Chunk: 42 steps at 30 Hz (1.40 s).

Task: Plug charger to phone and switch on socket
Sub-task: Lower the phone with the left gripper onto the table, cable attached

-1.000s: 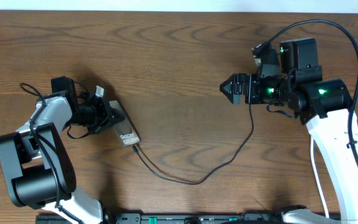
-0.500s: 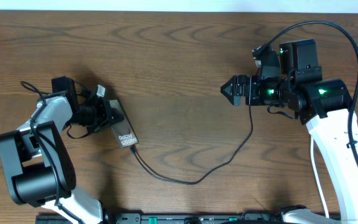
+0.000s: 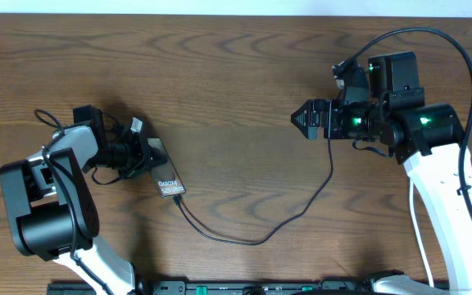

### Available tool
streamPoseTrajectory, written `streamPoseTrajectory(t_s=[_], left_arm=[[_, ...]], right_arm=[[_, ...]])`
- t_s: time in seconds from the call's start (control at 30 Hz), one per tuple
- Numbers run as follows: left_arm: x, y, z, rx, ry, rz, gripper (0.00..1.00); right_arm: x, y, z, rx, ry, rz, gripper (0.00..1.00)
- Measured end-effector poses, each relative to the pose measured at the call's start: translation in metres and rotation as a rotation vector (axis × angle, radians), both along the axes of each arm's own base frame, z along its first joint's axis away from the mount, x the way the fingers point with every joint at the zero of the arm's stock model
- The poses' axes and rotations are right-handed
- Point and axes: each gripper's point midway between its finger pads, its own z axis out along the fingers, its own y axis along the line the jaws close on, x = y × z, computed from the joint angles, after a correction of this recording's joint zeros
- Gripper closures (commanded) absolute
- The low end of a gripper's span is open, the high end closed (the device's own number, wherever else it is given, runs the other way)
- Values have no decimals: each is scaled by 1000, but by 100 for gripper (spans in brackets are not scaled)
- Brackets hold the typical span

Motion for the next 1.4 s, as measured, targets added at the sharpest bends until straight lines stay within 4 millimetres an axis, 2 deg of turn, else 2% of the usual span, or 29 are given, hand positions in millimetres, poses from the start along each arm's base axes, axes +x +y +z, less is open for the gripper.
streamPoseTrajectory(t_s=[0.13, 0.2, 0.23, 0.27, 0.47, 0.6, 0.67, 1.13, 1.4], left_arm=[[0, 0, 0, 0, 2, 0, 91], [-1, 0, 0, 1, 3, -1, 84], [-1, 1, -1, 8, 4, -3, 83], [-2, 2, -2, 14, 6, -5, 73], [-4, 0, -1, 7, 16, -9, 70], [-4, -1, 0, -3, 19, -8, 57], [-3, -2, 3, -16, 18, -6, 46], [-7, -9, 14, -68, 37, -6, 18], [-14, -11, 17, -79, 76, -6, 12]], right_arm=[[0, 0, 0, 0, 0, 0, 1], [0, 0, 0, -1, 0, 1, 1], [0, 0, 0, -1, -1, 2, 1], [0, 0, 0, -1, -1, 2, 1], [0, 0, 0, -4, -3, 2, 1], [0, 0, 0, -5, -4, 4, 1], [0, 0, 0, -5, -4, 4, 1], [0, 0, 0, -5, -4, 4, 1], [0, 0, 0, -8, -4, 7, 1]])
